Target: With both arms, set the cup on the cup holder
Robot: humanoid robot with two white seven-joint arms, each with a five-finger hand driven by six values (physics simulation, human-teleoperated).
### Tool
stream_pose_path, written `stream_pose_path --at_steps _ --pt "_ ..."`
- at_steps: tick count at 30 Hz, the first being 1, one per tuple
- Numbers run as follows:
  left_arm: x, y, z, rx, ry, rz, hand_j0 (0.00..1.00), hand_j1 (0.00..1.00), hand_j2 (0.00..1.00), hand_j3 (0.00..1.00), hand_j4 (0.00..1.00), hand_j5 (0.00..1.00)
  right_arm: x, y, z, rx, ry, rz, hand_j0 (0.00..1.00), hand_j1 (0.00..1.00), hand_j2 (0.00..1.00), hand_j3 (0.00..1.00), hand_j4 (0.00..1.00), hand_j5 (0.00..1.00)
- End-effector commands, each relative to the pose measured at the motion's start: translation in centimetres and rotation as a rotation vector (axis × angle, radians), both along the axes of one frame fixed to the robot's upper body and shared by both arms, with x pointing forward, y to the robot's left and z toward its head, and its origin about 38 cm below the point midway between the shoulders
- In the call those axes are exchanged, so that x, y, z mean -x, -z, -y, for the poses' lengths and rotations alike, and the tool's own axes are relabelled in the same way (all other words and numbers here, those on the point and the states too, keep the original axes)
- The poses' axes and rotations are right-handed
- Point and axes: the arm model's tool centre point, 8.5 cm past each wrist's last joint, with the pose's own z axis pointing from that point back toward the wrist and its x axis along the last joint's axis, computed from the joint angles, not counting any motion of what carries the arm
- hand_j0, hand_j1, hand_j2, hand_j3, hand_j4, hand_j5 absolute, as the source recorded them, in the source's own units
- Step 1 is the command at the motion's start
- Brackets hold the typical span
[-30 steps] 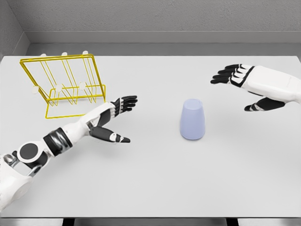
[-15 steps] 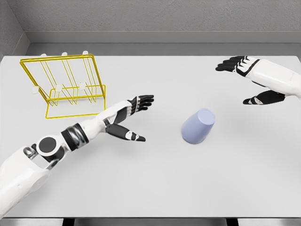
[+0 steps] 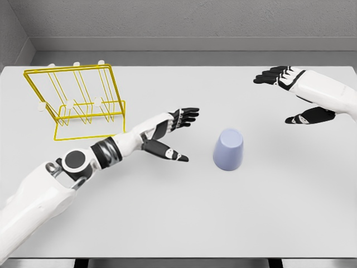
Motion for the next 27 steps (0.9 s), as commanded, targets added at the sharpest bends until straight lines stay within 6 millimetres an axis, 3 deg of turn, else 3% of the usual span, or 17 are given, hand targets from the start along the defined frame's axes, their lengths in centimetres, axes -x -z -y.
stream_pose_path --at_steps 1,17,18,27 --pt "0.0 0.1 0.3 0.002 0.002 -0.012 1.00 1.00 1.00 1.00 1.00 1.00 0.0 0.0 0.0 -0.008 0.000 -0.002 1.00 1.00 1.00 1.00 1.00 1.00" --pt "0.0 0.1 0.3 0.002 0.002 -0.012 1.00 1.00 1.00 1.00 1.00 1.00 0.0 0.0 0.0 -0.008 0.000 -0.002 1.00 1.00 1.00 1.00 1.00 1.00" --pt "-0.4 -0.2 6.2 0.024 0.076 -0.033 1.00 1.00 1.00 1.00 1.00 1.00 0.1 0.1 -0.6 -0.022 -0.012 0.000 1.00 1.00 1.00 1.00 1.00 1.00" --pt "-0.4 -0.2 6.2 0.024 0.076 -0.033 1.00 1.00 1.00 1.00 1.00 1.00 0.1 0.1 -0.6 -0.022 -0.012 0.000 1.00 1.00 1.00 1.00 1.00 1.00"
